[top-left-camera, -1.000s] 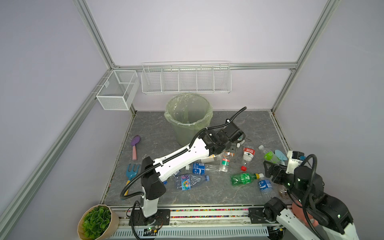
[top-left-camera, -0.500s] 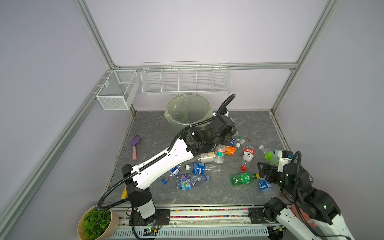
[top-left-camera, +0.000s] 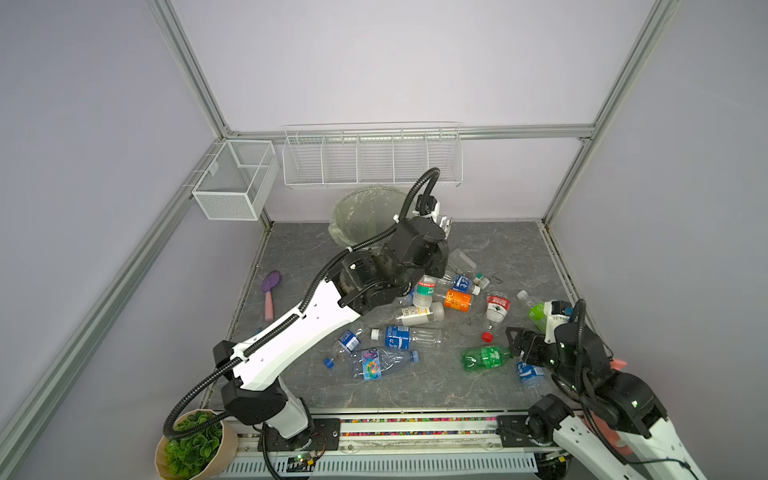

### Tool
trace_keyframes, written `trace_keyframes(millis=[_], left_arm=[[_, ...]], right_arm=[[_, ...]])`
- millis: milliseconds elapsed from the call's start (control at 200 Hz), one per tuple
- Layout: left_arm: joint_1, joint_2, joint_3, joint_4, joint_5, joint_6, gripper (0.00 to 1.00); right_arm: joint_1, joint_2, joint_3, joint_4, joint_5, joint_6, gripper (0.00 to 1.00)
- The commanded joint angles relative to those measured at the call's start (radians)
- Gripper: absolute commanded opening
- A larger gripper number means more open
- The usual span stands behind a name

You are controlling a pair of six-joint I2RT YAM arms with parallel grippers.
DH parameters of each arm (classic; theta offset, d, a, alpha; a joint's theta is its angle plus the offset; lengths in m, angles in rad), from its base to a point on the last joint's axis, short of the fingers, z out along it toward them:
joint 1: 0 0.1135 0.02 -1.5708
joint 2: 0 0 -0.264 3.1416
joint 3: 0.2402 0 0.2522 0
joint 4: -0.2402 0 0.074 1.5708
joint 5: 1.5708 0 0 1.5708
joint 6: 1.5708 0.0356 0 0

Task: Throw the plastic bottles in the bin
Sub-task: 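Lift the clear bottle with the left gripper and carry it over the bin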

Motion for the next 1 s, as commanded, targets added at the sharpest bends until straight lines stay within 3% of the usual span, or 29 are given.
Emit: trace_keyframes(millis=[0, 610, 995], left_arm=[[0.014, -0.042, 0.072, 0.032, -0.034, 0.073, 0.18], [0.092, -0.096, 0.138, 0.197, -0.073, 0.266, 0.02], [0.246, -0.019, 0.152, 0.285, 0.010, 0.257, 0.00]], right_arm=[[-0.002, -0.012, -0.023, 0.014, -0.012, 0.016, 0.88], [-0.002, -0.014, -0.030, 0.018, -0.023, 0.020, 0.88], [-0.002, -0.021, -0.025, 0.013, -0.030, 0.018, 0.88]])
